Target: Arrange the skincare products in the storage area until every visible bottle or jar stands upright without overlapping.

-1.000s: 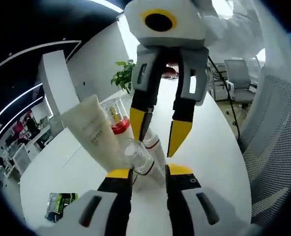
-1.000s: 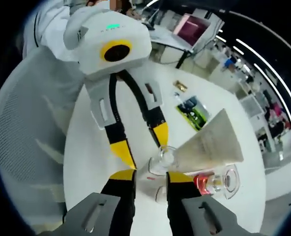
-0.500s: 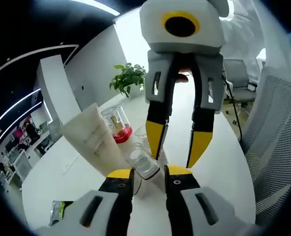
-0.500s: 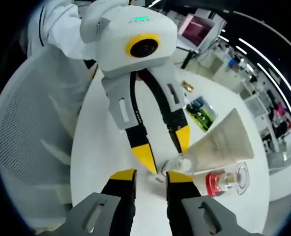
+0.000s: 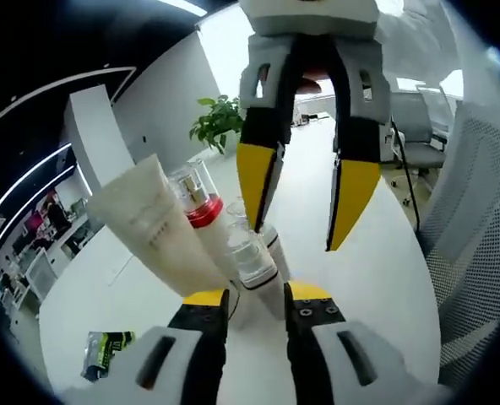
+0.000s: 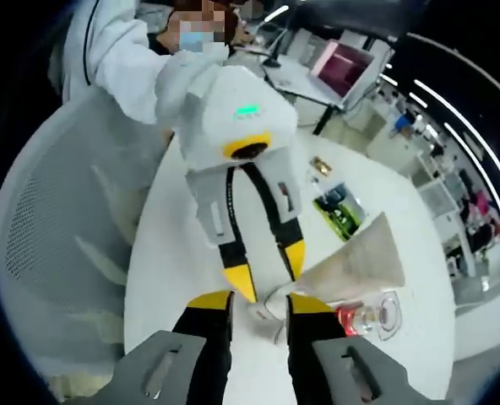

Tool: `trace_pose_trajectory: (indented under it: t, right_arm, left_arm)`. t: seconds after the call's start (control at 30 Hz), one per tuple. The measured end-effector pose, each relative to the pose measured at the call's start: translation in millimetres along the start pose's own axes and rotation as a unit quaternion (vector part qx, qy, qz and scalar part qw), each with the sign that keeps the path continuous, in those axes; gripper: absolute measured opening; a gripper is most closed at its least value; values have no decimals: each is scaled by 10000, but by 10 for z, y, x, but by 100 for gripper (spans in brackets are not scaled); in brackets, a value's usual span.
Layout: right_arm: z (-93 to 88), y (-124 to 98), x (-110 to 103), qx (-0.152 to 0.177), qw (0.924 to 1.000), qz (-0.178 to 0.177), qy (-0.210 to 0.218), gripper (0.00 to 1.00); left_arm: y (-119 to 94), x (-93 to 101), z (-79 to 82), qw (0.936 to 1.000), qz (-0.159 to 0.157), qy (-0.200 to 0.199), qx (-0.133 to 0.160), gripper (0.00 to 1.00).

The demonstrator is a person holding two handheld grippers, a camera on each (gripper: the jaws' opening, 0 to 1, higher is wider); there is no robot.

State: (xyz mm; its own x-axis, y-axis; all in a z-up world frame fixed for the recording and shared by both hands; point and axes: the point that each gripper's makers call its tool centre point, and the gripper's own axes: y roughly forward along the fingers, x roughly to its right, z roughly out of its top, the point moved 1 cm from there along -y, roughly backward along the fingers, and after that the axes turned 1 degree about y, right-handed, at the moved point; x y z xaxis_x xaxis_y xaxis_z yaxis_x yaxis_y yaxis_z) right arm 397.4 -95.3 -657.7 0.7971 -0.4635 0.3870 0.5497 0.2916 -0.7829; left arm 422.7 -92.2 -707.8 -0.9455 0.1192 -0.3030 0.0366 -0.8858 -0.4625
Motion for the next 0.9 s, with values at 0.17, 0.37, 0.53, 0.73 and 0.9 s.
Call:
trace_pose_trajectory:
  t: [0.17, 0.37, 0.53, 0.73, 0.9]
  right_arm:
    - [-36, 43, 67, -171, 9976, 174, -651, 19]
    - [63, 86, 78, -113, 9908, 424, -1281, 19]
    - [14, 126, 102, -257, 9872, 515, -1487, 16]
    - [-20, 156, 61, -273, 9862, 666, -1492, 13]
    - [-19, 151, 75, -285, 9869, 598, -1474, 9]
  left_arm:
    - [45, 71, -36, 9998, 4, -191, -112, 27]
    - [123, 91, -51, 9991, 101, -377, -154, 27]
    - [168, 45, -63, 9981, 276, -520, -180, 28]
    - [155, 1, -90, 9977, 351, -541, -206, 28]
    - [138, -10, -89, 9977, 344, -553, -191, 26]
